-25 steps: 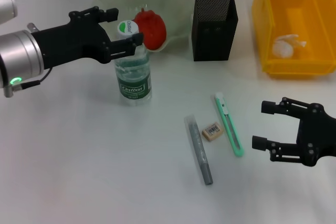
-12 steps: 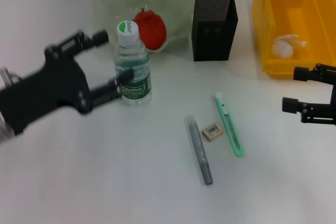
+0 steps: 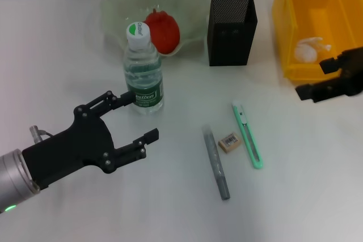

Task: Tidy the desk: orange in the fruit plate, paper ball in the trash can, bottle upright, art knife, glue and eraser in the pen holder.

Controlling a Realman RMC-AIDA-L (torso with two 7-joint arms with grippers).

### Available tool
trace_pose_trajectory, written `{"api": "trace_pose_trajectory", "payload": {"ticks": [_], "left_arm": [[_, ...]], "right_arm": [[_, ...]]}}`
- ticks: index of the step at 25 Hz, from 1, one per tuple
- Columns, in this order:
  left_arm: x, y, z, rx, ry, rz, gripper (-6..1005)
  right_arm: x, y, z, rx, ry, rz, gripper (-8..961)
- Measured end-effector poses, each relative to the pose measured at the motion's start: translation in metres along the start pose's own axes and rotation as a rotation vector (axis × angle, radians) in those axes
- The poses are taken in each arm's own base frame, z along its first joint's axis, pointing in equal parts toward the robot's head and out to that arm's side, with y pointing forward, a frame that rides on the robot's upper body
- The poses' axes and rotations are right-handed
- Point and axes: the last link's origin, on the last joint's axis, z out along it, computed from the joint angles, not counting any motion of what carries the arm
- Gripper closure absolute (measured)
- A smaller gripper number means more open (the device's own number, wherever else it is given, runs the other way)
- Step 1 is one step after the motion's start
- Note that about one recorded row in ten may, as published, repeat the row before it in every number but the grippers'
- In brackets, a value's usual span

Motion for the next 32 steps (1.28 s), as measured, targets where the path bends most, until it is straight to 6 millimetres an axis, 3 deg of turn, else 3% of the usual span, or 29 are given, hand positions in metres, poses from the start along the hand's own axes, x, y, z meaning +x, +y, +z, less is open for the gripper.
{"api": "trace_pose_trajectory", "payload": {"ticks": [7,10,14,24,32], "left_arm": [[-0.004,0.0,0.002,-0.001,-0.01,-0.005,213],[-0.005,0.001,0.001,0.0,-0.013,-0.004,213],[-0.008,0.002,0.0,0.005,-0.017,0.003,213],[-0.01,0.002,0.002,0.003,-0.025,0.001,213],[-0.01,0.001,0.002,0.002,-0.026,0.001,213]], "right_arm": [[-0.051,0.018,0.061,0.118,0.254,0.023,119],[-0.057,0.022,0.09,0.112,0.316,0.019,119],[-0.058,0.024,0.114,0.114,0.359,0.021,119],[-0.047,0.015,0.146,0.132,0.401,0.062,118],[-0.048,0.014,0.156,0.147,0.394,0.057,129]]}}
